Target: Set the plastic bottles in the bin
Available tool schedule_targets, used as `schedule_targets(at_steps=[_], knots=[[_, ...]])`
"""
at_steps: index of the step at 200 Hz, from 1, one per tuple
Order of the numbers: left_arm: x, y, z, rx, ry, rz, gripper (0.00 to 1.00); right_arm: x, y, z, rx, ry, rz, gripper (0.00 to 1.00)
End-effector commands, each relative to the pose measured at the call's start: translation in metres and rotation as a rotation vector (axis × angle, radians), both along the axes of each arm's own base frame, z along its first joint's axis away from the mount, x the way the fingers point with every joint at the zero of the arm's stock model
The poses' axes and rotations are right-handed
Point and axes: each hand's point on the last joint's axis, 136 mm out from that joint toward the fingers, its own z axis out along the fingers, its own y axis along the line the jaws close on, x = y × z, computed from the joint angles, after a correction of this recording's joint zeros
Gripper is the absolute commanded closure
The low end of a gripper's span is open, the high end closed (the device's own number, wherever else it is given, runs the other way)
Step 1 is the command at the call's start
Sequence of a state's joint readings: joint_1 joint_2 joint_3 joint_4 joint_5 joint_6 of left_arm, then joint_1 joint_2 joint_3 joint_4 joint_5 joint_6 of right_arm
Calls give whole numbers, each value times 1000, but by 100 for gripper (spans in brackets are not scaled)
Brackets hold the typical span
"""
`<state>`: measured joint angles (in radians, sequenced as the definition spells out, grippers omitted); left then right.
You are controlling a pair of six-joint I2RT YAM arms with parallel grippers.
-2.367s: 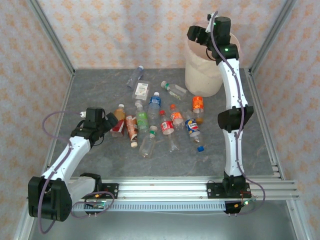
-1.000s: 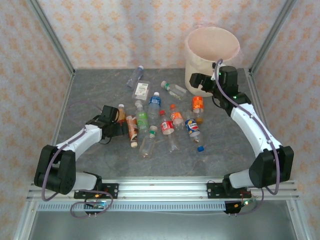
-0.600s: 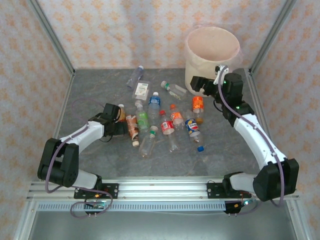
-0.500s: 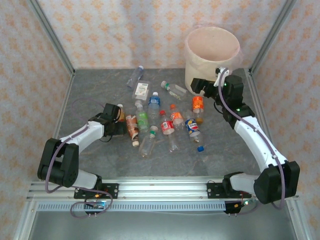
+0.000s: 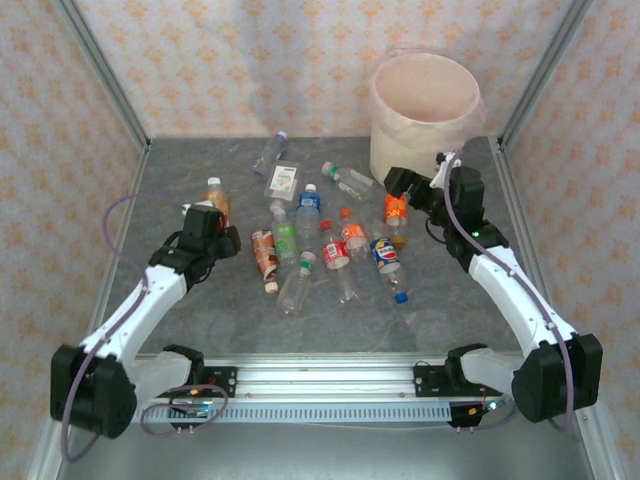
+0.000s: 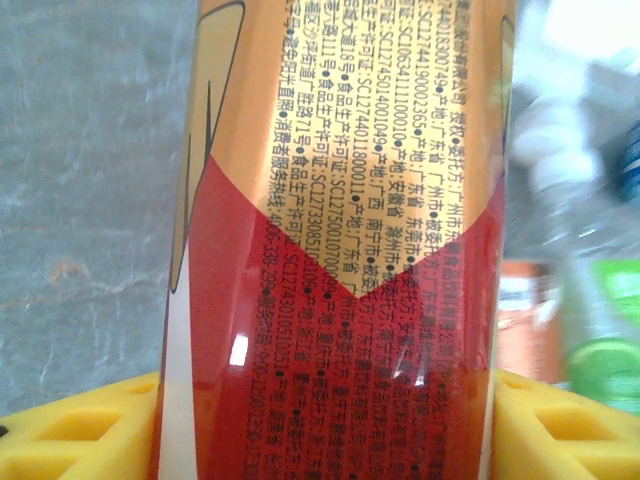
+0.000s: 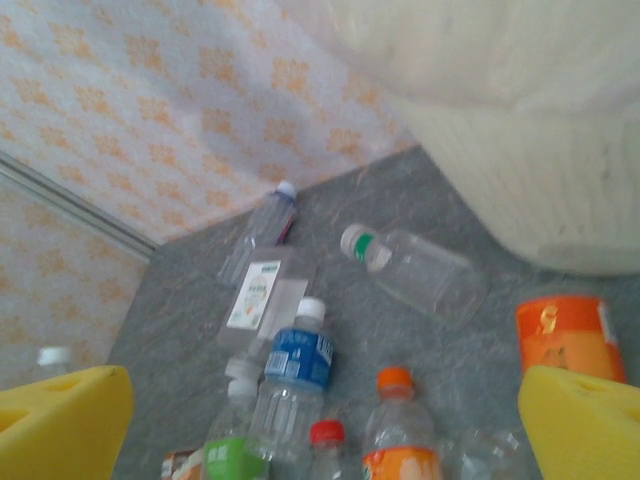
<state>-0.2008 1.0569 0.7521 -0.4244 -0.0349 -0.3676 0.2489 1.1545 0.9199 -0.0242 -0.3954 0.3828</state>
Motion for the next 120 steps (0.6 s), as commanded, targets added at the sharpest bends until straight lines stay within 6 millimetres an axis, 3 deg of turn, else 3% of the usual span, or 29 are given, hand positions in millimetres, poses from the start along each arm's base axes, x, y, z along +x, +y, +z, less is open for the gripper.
schedule_targets(at_steps=[1,21,27,50,79,98,120], knots=[[6,-27,35,-121,-129,-80,54,-5,19,5,88,1,16,1],[11,-63,58,-182,-197,-227,57,-5,41,10,171,5,57,1],[12,-73,63,-182,-205,-268,59,-1,50,2,207,37,79,1],[15,-116,77,-158,-228,-434,62,-3,90,14,380,92,250,1],[19,-172,90,-103,-234,-642,62,-21,131,26,377,132,445,1],[27,-197,93,-78,-221,-710,63,-29,142,30,363,119,485,1],[33,-220,97,-78,-229,-766,63,-30,141,28,350,115,478,1]])
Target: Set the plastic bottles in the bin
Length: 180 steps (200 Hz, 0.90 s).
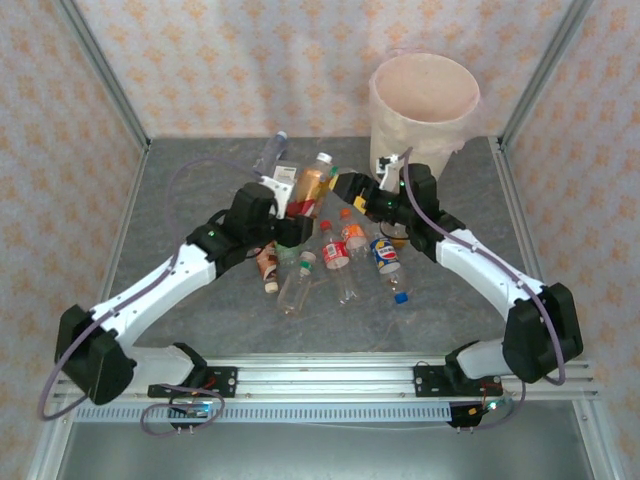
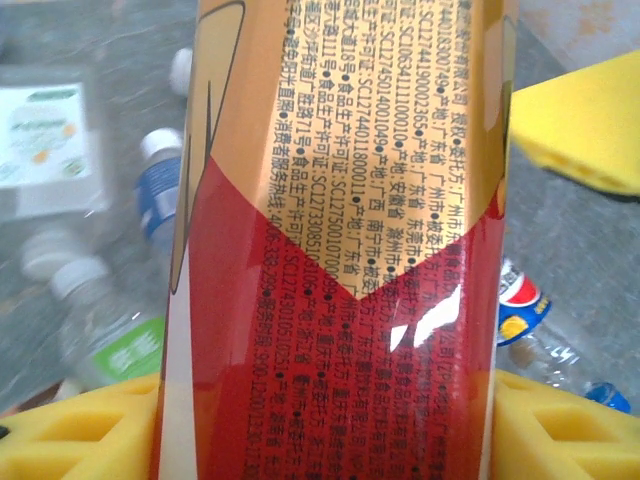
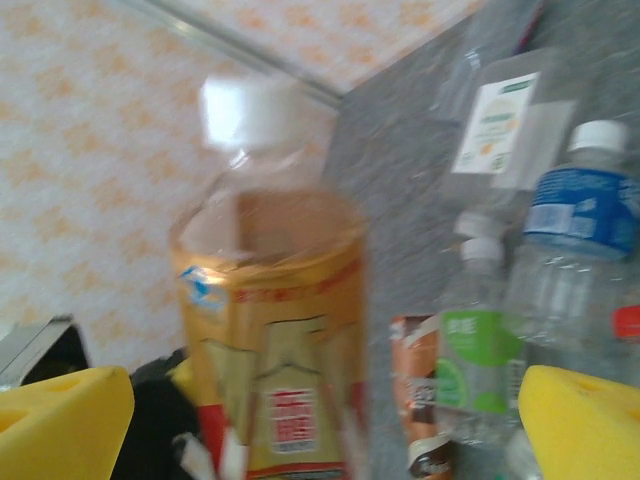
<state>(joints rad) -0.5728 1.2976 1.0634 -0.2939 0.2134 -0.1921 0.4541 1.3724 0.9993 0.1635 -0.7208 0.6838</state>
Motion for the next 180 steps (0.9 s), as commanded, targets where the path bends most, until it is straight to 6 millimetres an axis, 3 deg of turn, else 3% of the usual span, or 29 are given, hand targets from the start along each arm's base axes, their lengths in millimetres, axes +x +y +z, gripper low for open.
schedule_targets(at_steps=[1,48,94,151,180], knots=[[8,-24,21,2,-76,-91,63,-6,5,28,39,-68,40,1],[4,-61,25,4,-126,-218,62,4,-9,16,-20,-49,-67,1],[11,-66,17,27,-109,-219,62,11,-14,13,-40,-54,-111,0],[7,-67,13,7,-120,-233,61,14,-19,7,-70,-57,-145,35],[6,-66,9,6,-117,-228,55,13,-18,8,-74,-76,-129,41]])
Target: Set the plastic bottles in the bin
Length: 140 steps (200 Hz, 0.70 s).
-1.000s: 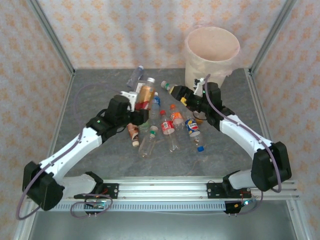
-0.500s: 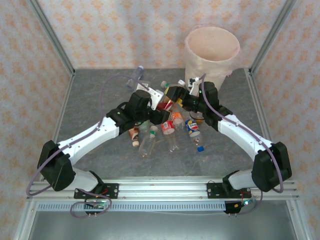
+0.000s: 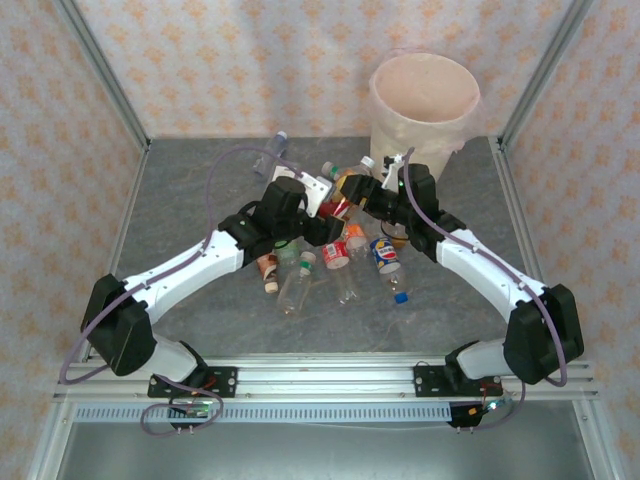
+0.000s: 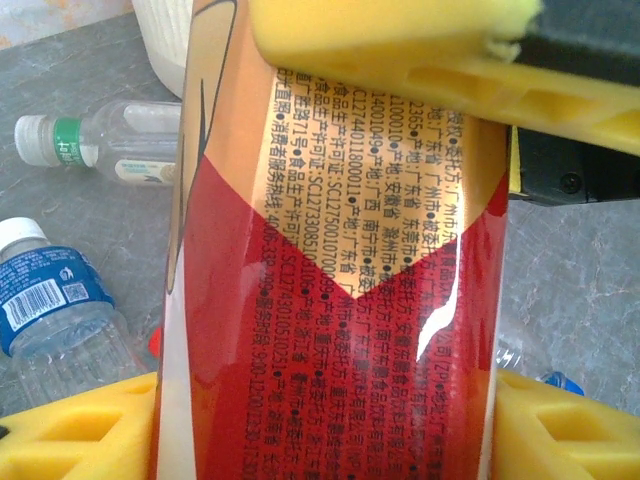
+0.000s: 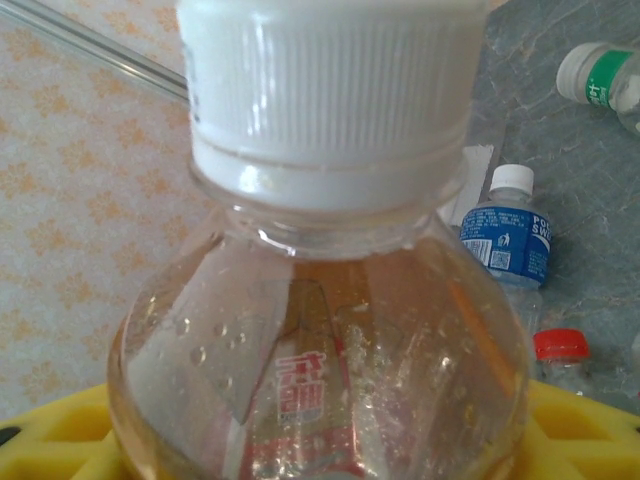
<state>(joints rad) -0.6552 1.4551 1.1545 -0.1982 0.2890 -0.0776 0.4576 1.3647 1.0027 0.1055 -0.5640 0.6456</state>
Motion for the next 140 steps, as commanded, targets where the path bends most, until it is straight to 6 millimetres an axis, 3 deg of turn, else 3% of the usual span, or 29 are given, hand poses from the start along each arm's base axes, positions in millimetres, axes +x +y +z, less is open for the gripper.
schedule_targets(at_steps=[1,17,33,47,55,80,114,140], knots=[[-1,-2,11,-18,-53,-19,55,-2,0,20,8,-69,9,41],[1,0,11,-17,-50,0,45,-2,-3,22,-12,-92,1,42],[-1,0,15,-36,-58,-5,24,2,-10,24,-54,-114,-32,42],[-5,0,21,-74,-83,-11,14,7,-17,27,-102,-132,-67,42],[-6,1,25,-104,-104,-1,1,9,-20,31,-130,-151,-80,42],[-2,16,35,-161,-156,97,0,21,-32,45,-222,-218,-130,43],[-1,57,49,-236,-240,307,0,47,-47,62,-351,-275,-187,45],[-8,95,53,-262,-285,470,0,65,-54,92,-389,-362,-216,46]])
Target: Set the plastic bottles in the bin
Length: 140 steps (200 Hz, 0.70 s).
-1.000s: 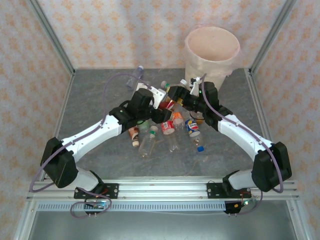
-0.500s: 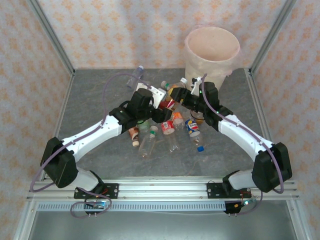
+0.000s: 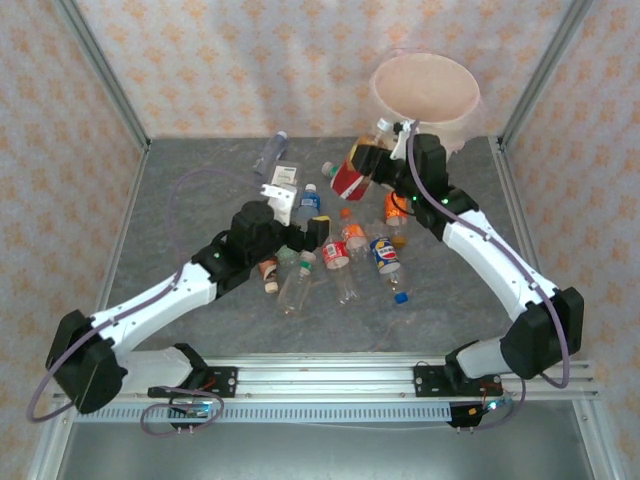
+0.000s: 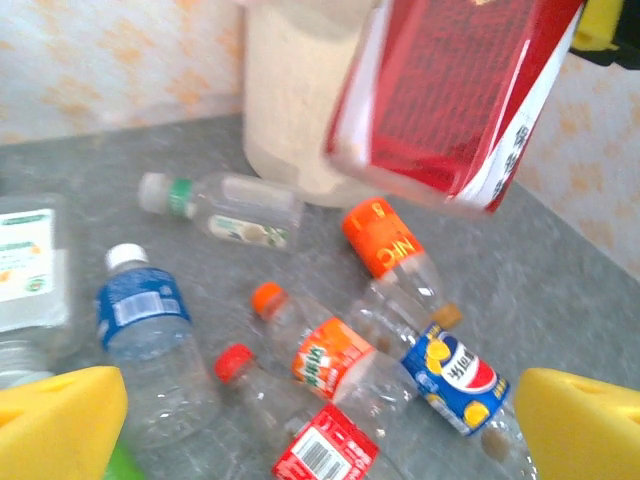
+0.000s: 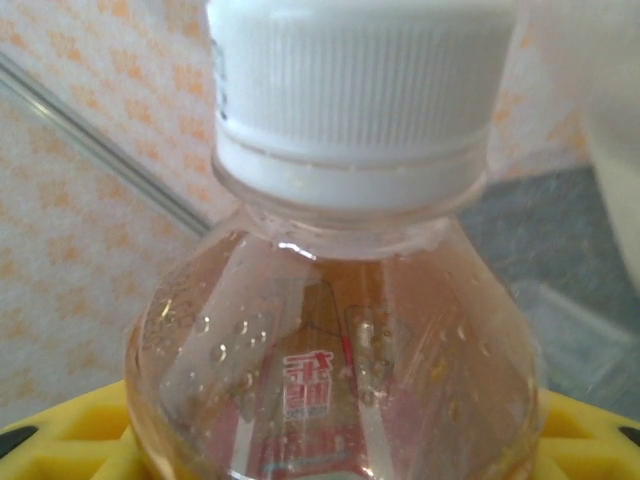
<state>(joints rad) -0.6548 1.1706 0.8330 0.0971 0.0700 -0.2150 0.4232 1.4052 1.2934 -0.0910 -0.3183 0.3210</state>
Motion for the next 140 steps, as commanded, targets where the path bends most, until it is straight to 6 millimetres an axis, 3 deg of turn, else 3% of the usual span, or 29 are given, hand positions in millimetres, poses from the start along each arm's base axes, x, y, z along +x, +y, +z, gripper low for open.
schedule_targets(at_steps=[1,24,69,107,140], knots=[[5,40,25,-93,-93,219,0,19,-15,19,-107,-81,-54,46],[-3,80,16,-87,-93,401,0,33,-24,55,-153,-190,-97,45],[-30,125,5,-139,-136,531,0,82,-48,100,-256,-285,-217,43],[-46,149,-9,-127,-122,603,0,125,-78,107,-386,-269,-339,44],[-53,166,-15,-135,-126,660,0,159,-126,103,-466,-193,-503,45]])
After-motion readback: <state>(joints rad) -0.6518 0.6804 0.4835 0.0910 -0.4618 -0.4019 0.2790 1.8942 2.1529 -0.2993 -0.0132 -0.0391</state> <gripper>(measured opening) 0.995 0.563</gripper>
